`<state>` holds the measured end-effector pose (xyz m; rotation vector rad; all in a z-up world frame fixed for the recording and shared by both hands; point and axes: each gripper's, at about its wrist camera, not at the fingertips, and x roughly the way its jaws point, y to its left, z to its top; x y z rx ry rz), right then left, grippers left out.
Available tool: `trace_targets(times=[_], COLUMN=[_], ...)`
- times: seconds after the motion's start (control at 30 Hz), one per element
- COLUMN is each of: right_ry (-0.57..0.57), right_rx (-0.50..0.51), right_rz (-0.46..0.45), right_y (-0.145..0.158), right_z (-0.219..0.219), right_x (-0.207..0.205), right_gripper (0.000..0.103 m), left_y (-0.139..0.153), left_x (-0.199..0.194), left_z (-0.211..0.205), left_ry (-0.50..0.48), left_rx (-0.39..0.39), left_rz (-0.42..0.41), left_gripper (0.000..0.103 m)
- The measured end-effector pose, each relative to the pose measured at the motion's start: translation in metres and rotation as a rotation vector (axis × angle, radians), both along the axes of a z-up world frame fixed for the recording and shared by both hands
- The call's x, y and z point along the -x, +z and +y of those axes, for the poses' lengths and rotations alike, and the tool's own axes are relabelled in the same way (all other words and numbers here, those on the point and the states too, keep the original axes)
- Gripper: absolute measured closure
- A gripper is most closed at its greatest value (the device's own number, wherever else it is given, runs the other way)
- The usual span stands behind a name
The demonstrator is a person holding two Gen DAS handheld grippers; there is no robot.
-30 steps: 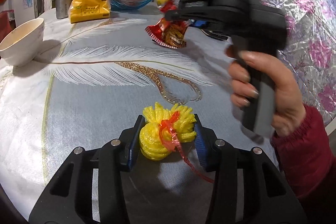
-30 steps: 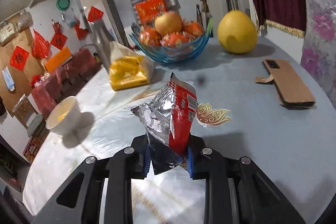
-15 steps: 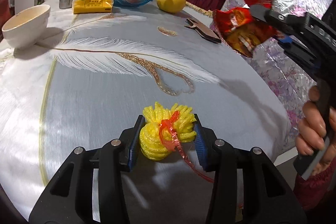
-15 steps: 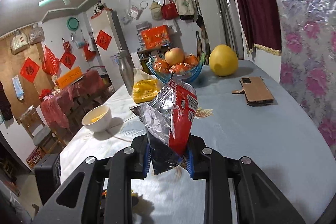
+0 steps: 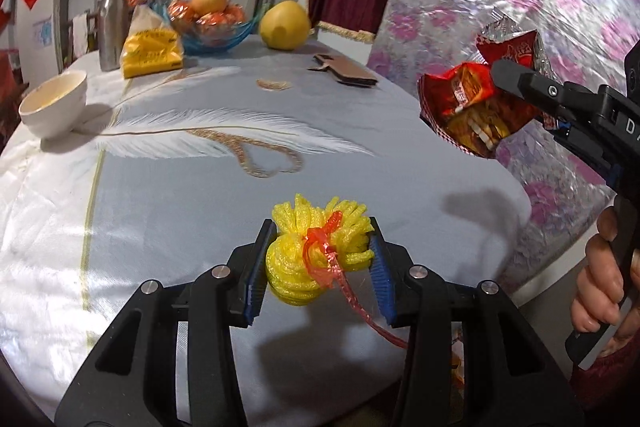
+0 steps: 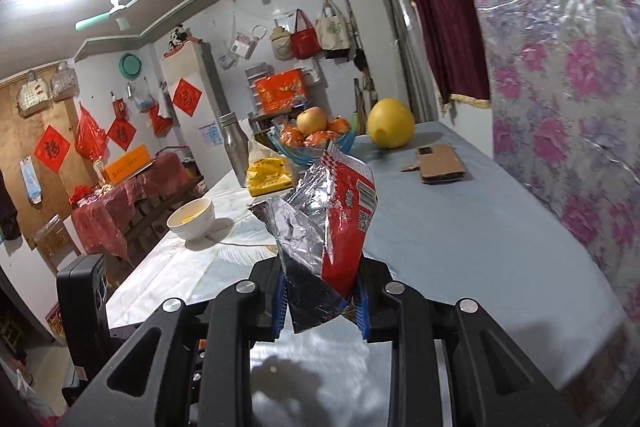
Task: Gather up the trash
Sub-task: 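Carry the yellow mesh bag and red chip bag over the red basket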
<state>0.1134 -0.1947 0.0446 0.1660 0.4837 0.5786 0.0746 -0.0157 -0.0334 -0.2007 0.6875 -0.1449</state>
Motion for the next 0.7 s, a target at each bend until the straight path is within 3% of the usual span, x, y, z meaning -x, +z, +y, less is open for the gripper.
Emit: trace_targets(times=[0.33,0.7], right_ry=[-0.071,-0.165], right_rx=[-0.026,-0.056], right_rz=[-0.044,-0.061], right_y=[0.005,-0.002], right_z=[-0.054,-0.125], right_x=[0.06,0.105], right_gripper=[0.076,0.076], left_y=[0.014,0.017], left_x=[0.028,0.041], left_z=[-0.049,-0.106], left_ry=[-0.074,-0.167], left_rx=[-0.055,-0.105], left_rz=[-0.054,-0.059], left_gripper=[0.058,0.058])
